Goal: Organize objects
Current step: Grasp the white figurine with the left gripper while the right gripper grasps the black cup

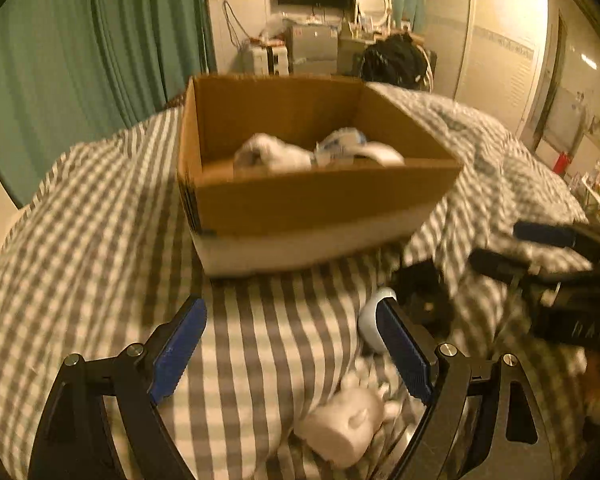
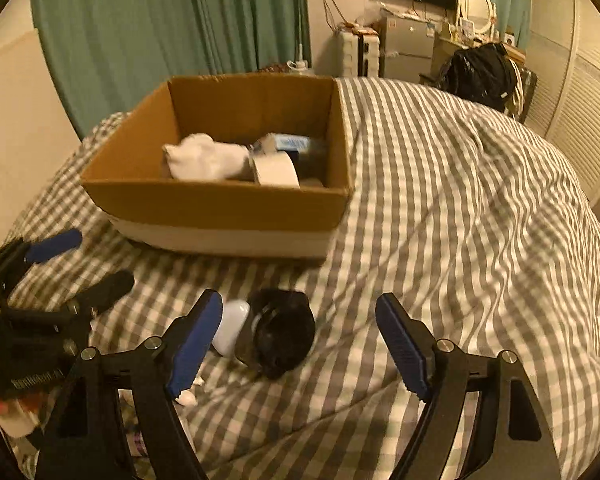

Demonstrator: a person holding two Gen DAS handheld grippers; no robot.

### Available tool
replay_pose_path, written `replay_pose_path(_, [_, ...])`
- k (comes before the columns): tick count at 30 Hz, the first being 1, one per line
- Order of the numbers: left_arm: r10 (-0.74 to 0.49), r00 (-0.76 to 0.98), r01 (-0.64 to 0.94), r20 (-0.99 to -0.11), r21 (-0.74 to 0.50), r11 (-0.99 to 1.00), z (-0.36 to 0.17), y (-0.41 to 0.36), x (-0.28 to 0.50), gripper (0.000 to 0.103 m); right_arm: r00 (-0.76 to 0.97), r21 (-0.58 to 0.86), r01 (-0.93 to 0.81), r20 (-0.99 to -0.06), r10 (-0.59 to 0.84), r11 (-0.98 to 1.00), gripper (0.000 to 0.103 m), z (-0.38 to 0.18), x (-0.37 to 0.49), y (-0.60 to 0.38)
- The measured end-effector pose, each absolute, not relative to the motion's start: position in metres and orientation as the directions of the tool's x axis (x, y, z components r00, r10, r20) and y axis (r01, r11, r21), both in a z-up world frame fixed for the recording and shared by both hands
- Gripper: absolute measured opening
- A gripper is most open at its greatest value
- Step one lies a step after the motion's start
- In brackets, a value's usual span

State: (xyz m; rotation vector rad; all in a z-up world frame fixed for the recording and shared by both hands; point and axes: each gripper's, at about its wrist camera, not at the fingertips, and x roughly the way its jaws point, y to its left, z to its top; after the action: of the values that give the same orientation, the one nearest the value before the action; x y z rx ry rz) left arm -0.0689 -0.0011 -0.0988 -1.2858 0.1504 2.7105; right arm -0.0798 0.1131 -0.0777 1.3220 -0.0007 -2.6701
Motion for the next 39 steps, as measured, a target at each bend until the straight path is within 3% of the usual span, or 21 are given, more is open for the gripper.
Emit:
replay_pose_path(13, [0.138,-0.525,-0.252,-0.84,-0.002,-0.968,-0.14,0.018,-0.037,0.089,-0.569,0.074,0.094,-0.814,-0.114,-0.993,0.079,-0.091,-0.074,0.121])
replay_pose_path(20, [0.11,-0.496,-0.327,-0.861,0.068,-0.943,-0.164,0.036,-0.028,0.089,-0.563,0.1,0.097,-0.815,-0.137,-0.99,0.079,-0.091,-0.073,0.121])
replay_pose_path(22, [0.122,-0.491,-0.352,-0.863,0.068,-0.934,-0.167,0.039,-0.024,0.085,-0.562,0.105,0.094,-0.815,-0.14,-0.99,0.079,-0.091,-0.073,0.121])
replay_pose_path(23, [0.124,-0.488,-0.36,-0.864,0.069,-0.93,-0.168,0.04,-0.022,0.077,-0.562,0.107,0.093,-0.815,-0.141,-0.99,0.079,-0.091,-0.073,0.122])
replay_pose_path(28, [0.15,-0.468,-0.374,-0.871,0.042,-0.926,-0.168,0.039,-0.022,0.075,-0.558,0.129,0.084,-0.816,-0.153,-0.988,0.079,-0.093,-0.074,0.124])
replay_pose_path(29, [0.152,-0.466,-0.368,-0.871,0.035,-0.929,-0.167,0.038,-0.023,0.059,-0.557,0.132,0.082,-0.816,-0.156,-0.988,0.079,-0.093,-0.074,0.124])
replay_pose_path(39, [0.211,-0.476,-0.349,-0.854,-0.037,-0.936,-0.129,0.026,-0.027,0.06,-0.559,0.148,0.078,-0.812,-0.166,-0.986,0.079,-0.092,-0.072,0.125])
